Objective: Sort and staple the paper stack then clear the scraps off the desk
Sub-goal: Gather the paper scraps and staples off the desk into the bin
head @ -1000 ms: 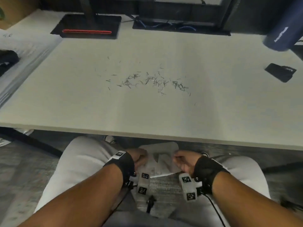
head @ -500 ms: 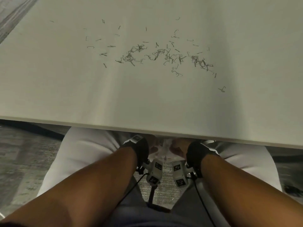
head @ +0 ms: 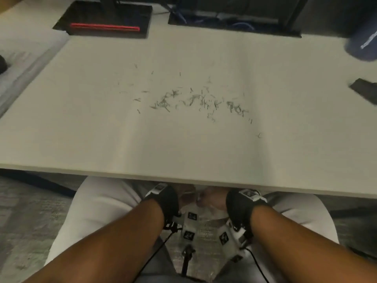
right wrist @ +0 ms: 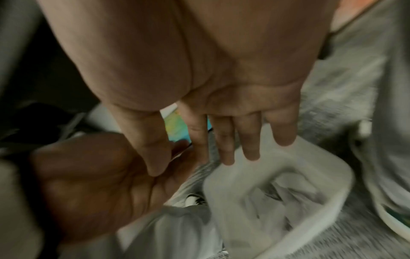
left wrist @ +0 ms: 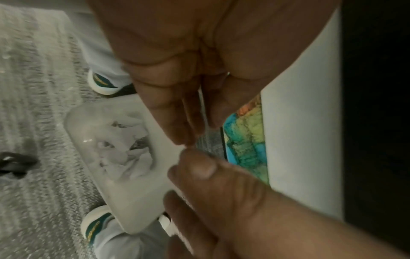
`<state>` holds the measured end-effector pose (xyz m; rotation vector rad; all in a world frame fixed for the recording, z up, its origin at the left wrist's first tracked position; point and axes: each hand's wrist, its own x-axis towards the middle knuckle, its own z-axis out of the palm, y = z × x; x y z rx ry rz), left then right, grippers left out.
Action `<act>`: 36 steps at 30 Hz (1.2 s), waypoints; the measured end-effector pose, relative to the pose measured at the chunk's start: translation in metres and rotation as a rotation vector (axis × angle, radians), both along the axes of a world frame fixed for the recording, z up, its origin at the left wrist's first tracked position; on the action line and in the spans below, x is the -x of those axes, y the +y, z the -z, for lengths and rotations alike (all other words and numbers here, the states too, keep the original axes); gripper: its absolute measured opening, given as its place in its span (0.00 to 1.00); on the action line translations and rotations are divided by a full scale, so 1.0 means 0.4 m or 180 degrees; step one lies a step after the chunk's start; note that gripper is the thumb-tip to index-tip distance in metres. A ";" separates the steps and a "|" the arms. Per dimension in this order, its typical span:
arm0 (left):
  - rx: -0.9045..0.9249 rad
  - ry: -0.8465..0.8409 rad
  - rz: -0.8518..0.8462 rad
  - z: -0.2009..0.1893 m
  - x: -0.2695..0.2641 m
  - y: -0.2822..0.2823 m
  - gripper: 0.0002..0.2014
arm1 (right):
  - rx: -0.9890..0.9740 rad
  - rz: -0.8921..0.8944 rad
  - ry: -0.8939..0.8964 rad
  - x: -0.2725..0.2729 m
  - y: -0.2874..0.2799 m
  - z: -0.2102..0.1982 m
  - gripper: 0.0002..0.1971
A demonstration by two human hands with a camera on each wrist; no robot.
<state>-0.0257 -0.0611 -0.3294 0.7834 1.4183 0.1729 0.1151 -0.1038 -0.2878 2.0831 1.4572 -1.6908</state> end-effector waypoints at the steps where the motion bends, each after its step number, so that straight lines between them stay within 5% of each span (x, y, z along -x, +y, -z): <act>1: -0.0072 0.0033 0.0041 -0.019 0.007 0.002 0.21 | -0.0124 -0.0296 -0.0089 0.011 -0.009 -0.029 0.16; 8: -0.0633 0.0545 0.2730 -0.268 0.027 -0.094 0.13 | -0.0599 -0.1568 -0.0270 0.043 -0.125 -0.309 0.16; 10: -0.0625 0.0566 0.3033 -0.348 0.095 -0.106 0.16 | -0.0760 -0.1671 -0.0306 0.052 -0.169 -0.393 0.12; 13: -0.0707 -0.0082 0.3358 -0.478 0.203 -0.100 0.19 | -0.1331 -0.1533 -0.0422 0.026 -0.209 -0.552 0.07; 16: -0.0921 -0.0347 0.2906 -0.677 0.287 -0.095 0.16 | -0.1986 -0.1200 -0.0285 -0.053 -0.190 -0.679 0.09; 18: -0.1689 -0.0083 0.2303 -0.752 0.348 -0.034 0.10 | -0.2576 -0.0910 -0.0689 -0.163 -0.168 -0.664 0.11; 21: -0.2790 0.1538 0.1701 -0.801 0.453 0.129 0.09 | -0.2727 -0.0753 -0.1231 -0.298 -0.117 -0.573 0.40; 25: -0.2288 0.3085 0.1930 -0.804 0.476 0.244 0.32 | -0.1853 -0.0516 -0.1812 -0.337 -0.032 -0.560 0.66; 31: -0.1766 0.3250 0.1981 -0.749 0.432 0.306 0.36 | -0.0961 -0.0770 -0.2291 -0.301 0.012 -0.553 0.81; 36: -0.1839 0.2833 0.2243 -0.719 0.338 0.289 0.37 | -0.0879 -0.1284 -0.2336 -0.194 0.020 -0.572 0.77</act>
